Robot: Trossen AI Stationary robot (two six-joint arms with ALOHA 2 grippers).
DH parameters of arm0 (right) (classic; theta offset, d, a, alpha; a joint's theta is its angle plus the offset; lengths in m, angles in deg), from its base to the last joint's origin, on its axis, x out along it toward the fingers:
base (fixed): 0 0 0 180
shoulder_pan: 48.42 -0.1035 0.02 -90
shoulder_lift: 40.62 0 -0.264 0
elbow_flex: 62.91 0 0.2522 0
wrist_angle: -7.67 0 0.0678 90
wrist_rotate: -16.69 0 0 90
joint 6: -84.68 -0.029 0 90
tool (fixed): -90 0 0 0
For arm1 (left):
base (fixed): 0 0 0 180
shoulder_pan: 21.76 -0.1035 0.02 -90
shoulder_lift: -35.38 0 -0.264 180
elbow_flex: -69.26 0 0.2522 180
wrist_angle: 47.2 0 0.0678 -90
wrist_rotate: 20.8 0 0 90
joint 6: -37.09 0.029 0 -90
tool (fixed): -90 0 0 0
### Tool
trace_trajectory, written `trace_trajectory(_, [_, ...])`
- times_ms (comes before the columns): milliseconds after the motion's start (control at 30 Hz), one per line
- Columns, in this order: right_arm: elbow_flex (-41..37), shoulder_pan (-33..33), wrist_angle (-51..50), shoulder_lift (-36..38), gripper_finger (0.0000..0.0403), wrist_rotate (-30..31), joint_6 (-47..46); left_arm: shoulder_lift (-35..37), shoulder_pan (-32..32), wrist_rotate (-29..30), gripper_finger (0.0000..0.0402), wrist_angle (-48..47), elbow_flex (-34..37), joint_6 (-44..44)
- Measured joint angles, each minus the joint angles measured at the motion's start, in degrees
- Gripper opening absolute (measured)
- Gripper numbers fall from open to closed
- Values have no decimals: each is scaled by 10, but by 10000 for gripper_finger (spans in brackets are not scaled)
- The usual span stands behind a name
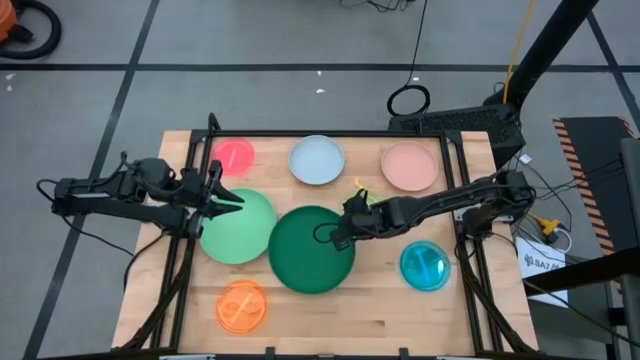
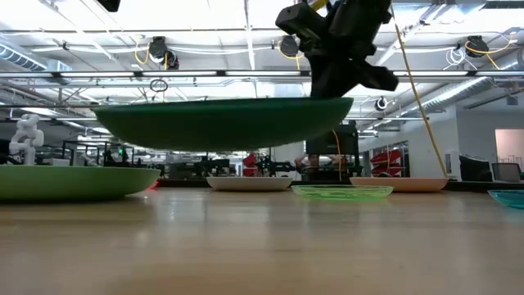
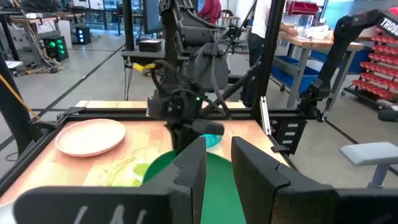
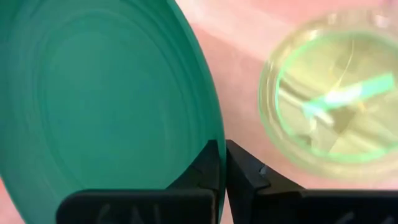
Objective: Stack plastic plates
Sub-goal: Stack the darkgreen plate on top of the light green plate
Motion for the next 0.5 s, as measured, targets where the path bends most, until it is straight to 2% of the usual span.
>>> trace_trajectory(333, [0, 39, 148, -12, 2, 1, 136, 0, 0, 0, 83, 23, 0, -29])
trace_trajectory(500, [1, 69, 253, -39, 2, -38, 175, 1, 3, 0, 83, 32, 0, -29])
